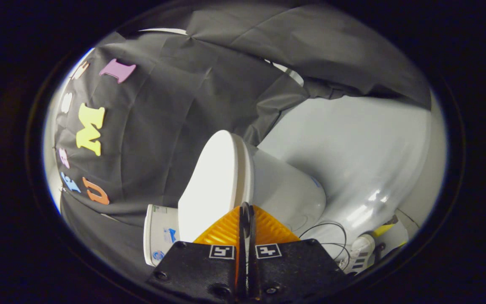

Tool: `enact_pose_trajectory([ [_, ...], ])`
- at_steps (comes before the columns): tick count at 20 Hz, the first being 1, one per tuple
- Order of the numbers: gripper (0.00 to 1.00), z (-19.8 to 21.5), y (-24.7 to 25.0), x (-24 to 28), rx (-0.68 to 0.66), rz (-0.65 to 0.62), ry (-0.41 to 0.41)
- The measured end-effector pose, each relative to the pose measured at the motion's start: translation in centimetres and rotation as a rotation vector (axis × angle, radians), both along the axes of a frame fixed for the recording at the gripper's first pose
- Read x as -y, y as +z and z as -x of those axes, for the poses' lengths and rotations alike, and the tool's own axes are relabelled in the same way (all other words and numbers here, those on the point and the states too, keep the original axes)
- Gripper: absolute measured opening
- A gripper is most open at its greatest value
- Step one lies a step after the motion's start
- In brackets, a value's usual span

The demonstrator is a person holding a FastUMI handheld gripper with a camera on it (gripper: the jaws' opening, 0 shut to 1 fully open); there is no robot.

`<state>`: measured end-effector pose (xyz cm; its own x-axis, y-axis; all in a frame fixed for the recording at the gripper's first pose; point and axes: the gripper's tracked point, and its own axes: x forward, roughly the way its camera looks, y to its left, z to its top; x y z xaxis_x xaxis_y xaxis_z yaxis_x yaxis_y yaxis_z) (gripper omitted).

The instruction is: Open the toilet lid.

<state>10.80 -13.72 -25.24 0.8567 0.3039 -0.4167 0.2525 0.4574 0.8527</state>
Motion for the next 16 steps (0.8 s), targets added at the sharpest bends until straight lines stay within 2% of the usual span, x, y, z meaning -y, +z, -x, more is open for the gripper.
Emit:
enact_pose_trajectory([
  [16,0.04,0.3,6.8,-0.7,0.138,-0.033,0.015],
])
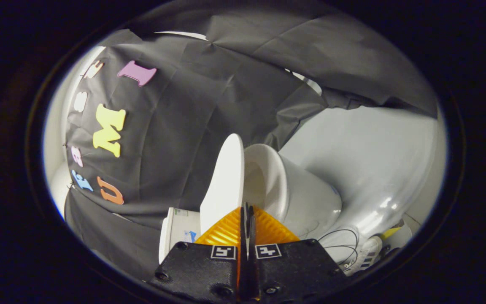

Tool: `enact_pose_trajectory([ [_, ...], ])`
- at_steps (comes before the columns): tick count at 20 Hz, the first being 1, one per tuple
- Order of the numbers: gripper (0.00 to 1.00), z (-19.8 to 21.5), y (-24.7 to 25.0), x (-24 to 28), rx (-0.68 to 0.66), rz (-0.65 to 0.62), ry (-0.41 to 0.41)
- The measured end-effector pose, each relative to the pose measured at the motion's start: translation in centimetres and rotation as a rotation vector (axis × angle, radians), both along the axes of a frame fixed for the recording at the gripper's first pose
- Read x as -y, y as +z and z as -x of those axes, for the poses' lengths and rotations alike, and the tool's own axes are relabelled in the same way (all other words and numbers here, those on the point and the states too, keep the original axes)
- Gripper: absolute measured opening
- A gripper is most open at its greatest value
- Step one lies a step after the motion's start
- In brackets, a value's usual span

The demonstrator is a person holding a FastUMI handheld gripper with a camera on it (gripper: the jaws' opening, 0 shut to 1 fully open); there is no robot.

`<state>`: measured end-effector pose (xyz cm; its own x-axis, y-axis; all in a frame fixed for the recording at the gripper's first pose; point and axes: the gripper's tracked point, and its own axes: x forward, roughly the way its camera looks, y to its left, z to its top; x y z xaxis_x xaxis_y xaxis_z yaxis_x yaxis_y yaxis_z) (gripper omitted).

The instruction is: Open the toilet lid.

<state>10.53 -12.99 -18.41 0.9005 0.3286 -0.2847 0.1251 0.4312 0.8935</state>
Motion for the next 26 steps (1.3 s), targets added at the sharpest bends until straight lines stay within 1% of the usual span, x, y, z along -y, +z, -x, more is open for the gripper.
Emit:
enact_pose_trajectory([
  [8,0.04,0.2,2.5,-1.2,0.052,-0.004,0.007],
  [12,0.04,0.4,4.9,-2.2,0.092,0.039,0.017],
  [16,0.05,0.8,7.4,-3.4,0.139,0.056,0.030],
  [20,0.06,0.9,9.0,-4.2,0.146,0.110,0.028],
  [26,0.07,1.3,10.7,-5.2,0.163,0.121,0.028],
])
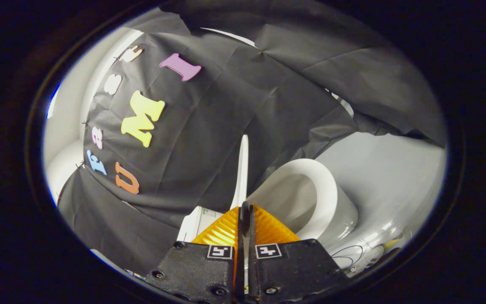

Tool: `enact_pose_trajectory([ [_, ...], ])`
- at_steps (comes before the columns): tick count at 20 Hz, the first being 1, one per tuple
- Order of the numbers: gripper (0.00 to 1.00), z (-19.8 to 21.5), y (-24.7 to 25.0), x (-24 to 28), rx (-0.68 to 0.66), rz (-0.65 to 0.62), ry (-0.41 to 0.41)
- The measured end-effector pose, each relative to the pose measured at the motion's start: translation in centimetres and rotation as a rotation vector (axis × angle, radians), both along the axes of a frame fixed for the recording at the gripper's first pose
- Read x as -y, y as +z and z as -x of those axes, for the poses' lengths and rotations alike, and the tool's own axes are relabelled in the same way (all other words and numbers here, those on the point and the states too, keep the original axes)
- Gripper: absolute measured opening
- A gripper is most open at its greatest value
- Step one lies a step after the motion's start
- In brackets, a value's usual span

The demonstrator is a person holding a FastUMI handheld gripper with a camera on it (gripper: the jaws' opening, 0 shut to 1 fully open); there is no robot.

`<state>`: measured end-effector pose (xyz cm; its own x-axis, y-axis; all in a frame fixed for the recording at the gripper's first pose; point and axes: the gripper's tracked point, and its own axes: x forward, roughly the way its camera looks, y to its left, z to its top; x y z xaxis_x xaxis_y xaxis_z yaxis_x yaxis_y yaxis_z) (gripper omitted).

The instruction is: Open the toilet lid.

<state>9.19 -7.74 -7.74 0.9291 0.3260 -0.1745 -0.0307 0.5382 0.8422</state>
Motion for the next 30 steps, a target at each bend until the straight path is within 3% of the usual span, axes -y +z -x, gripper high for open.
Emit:
enact_pose_trajectory([
  [30,0.07,0.5,8.4,-6.4,0.083,0.201,0.003],
])
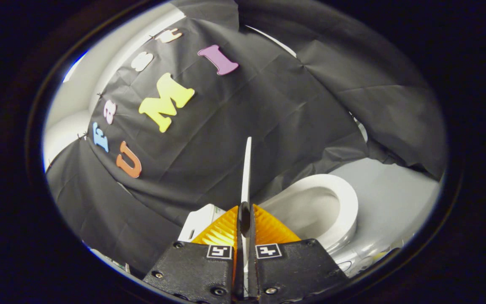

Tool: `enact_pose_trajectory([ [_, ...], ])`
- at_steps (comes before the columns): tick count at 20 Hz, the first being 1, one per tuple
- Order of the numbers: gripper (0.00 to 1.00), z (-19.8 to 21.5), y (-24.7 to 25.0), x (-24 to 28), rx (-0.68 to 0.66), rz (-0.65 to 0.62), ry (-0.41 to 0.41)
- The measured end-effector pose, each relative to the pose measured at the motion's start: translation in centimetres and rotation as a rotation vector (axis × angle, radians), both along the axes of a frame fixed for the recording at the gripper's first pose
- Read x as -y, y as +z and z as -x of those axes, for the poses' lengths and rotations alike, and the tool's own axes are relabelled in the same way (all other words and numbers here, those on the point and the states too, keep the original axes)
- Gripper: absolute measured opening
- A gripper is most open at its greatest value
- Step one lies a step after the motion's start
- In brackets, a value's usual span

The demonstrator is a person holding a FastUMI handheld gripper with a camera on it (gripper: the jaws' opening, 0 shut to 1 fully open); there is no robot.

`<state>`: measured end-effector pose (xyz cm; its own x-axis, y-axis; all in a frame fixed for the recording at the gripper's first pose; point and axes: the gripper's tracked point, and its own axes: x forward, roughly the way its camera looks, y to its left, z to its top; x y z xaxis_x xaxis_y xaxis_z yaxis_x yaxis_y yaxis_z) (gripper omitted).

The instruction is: Open the toilet lid.

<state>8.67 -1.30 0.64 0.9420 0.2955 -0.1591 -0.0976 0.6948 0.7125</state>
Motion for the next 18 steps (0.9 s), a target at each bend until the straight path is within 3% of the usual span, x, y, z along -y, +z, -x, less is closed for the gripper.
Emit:
enact_pose_trajectory([
  [13,0.07,0.3,3.3,-4.6,0.054,0.161,-0.018],
  [18,0.07,0.4,4.6,-6.6,0.072,0.164,0.010],
])
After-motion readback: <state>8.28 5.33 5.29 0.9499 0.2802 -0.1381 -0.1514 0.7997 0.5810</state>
